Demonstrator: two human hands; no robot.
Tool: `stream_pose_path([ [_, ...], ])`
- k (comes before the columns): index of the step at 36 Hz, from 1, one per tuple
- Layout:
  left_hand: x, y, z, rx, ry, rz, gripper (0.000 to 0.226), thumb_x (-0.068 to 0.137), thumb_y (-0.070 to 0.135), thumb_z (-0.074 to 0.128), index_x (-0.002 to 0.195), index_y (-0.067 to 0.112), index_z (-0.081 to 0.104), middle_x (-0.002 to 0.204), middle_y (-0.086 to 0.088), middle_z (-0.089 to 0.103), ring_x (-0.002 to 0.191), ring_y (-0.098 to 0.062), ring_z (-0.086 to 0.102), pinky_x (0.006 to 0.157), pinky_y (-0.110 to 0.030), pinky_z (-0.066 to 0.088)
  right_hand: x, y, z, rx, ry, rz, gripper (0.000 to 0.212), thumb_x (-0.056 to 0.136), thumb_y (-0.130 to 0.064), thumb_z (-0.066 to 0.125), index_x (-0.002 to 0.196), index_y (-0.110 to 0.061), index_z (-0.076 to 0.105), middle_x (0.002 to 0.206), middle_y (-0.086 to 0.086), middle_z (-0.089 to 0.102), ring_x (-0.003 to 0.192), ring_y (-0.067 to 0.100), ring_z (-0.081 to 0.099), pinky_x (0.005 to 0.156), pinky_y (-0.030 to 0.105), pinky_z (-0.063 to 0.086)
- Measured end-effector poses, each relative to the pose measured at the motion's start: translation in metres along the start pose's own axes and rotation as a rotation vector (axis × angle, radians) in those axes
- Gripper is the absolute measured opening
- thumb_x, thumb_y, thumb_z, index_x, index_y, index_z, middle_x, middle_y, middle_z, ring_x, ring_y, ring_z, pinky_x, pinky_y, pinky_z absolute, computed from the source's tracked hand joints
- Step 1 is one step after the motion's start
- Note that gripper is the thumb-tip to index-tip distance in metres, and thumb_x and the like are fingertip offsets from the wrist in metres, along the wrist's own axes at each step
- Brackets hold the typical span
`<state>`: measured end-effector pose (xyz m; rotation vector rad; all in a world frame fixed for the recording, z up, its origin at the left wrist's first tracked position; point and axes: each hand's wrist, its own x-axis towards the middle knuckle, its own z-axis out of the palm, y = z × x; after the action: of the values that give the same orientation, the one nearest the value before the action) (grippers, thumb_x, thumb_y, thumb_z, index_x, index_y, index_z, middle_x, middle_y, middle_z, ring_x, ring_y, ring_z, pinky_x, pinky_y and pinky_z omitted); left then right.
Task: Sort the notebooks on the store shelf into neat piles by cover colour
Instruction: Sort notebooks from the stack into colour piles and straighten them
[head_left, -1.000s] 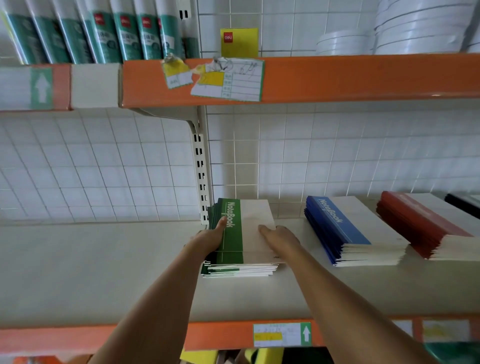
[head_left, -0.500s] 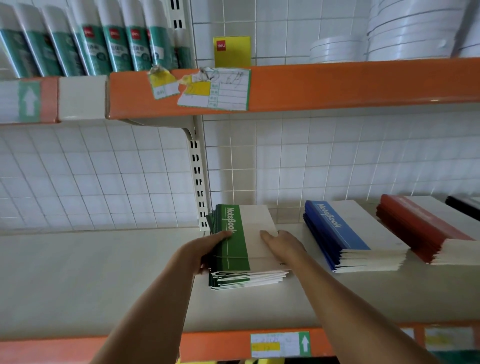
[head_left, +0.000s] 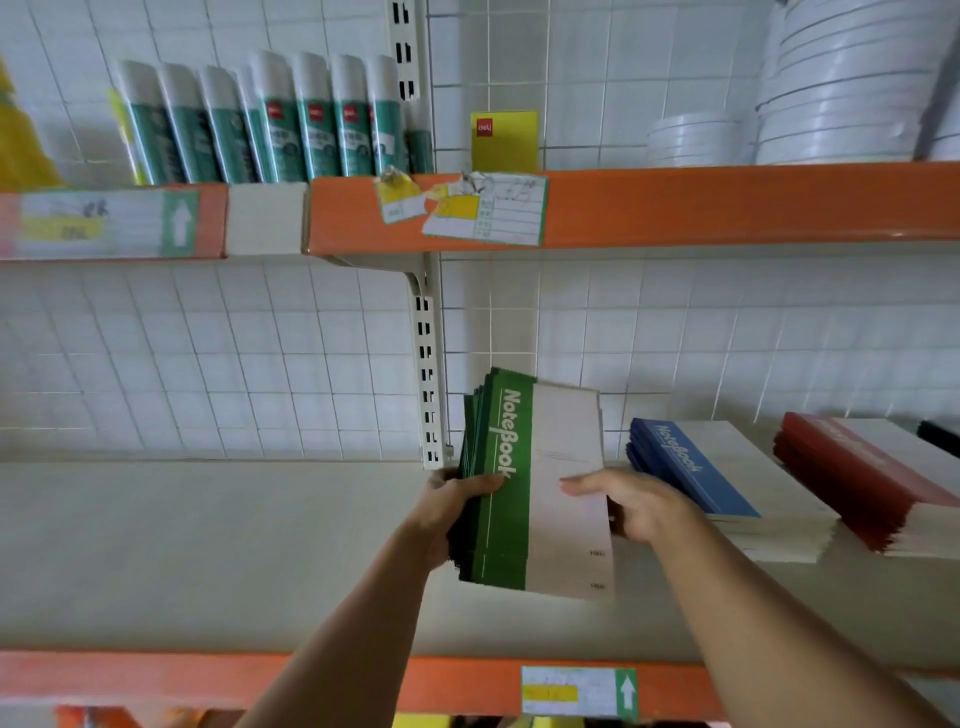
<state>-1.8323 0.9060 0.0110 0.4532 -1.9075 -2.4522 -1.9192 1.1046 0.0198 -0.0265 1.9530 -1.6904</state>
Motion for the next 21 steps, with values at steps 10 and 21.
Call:
stream_pose_path([
  [10, 0.004, 0.015, 0.012, 0.143, -0.070, 0.219, 0.080, 0.067, -0.026, 0.062, 0.135, 0.009, 0.038, 0.109, -0.009, 0.060, 0.097, -0.025, 0.060, 0.071, -0.031, 0.052, -0.007, -0.003, -0.012, 0.138, -0.040, -0.268, 0.059, 0.074, 0.018, 0.061, 0.125, -0.009, 0.054, 0.112, 0.013, 0.068, 0.107, 0.031, 0.060, 0.079, 0.037, 0.048],
  [21, 0.000, 0.012, 0.011, 0.183, -0.202, 0.245, 0.074, 0.069, -0.016, 0.069, 0.130, 0.016, 0.043, 0.106, -0.009, 0.066, 0.095, -0.023, 0.065, 0.075, -0.031, 0.053, -0.014, 0.002, -0.016, 0.380, -0.093, -0.181, 0.089, 0.060, -0.060, 0.079, 0.137, -0.027, 0.048, 0.136, 0.008, 0.056, 0.124, 0.026, 0.053, 0.112, 0.048, 0.030],
])
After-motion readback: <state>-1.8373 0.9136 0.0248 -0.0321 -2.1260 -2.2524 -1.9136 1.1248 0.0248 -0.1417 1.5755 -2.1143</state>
